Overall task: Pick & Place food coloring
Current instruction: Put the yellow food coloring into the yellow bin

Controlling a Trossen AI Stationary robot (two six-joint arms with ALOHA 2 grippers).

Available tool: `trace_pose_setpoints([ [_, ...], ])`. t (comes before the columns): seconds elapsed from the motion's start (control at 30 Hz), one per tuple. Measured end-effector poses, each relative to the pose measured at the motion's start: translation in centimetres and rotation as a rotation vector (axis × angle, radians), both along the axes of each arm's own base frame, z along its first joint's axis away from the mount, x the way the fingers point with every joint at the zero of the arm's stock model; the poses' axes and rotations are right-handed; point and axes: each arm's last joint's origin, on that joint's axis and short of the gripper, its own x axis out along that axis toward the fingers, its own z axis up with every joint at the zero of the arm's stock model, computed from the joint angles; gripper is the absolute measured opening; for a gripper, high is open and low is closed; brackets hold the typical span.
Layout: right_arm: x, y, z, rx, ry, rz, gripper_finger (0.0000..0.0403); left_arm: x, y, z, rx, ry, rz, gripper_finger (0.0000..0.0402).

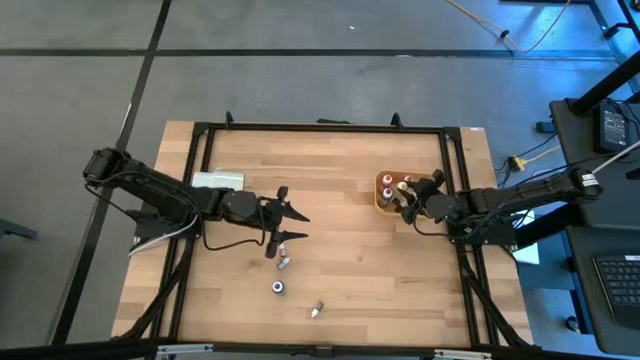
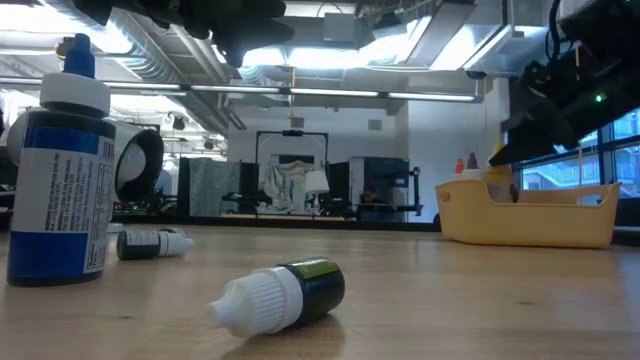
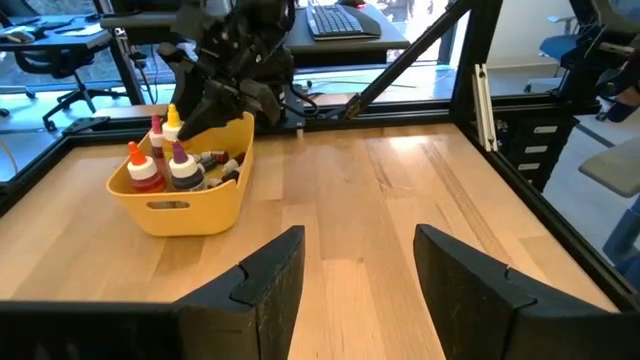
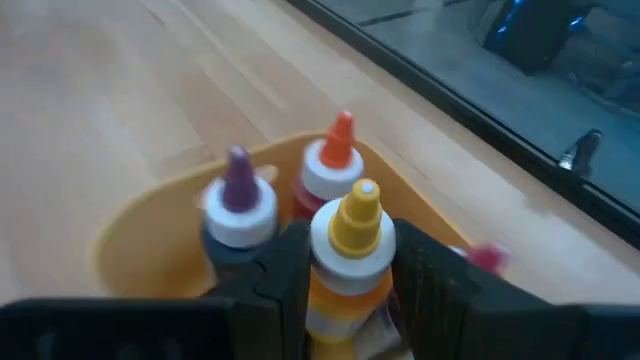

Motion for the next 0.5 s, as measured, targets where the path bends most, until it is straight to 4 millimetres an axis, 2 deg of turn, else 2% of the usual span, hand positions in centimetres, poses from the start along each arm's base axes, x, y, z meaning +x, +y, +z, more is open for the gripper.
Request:
trace_pose_setpoints([
  [0.2, -0.2, -0.1, -1.3, -0.015, -0.018, -0.020, 0.0124, 0.0, 0.0, 0.0, 0.000, 0.000, 0.000, 0.0186],
  [0.5, -0.4, -0.4, -2.0, -0.018, -0.027, -0.049, 0.0124, 0.0, 0.0, 0.0, 0.000, 0.000, 0.000, 0.0184],
])
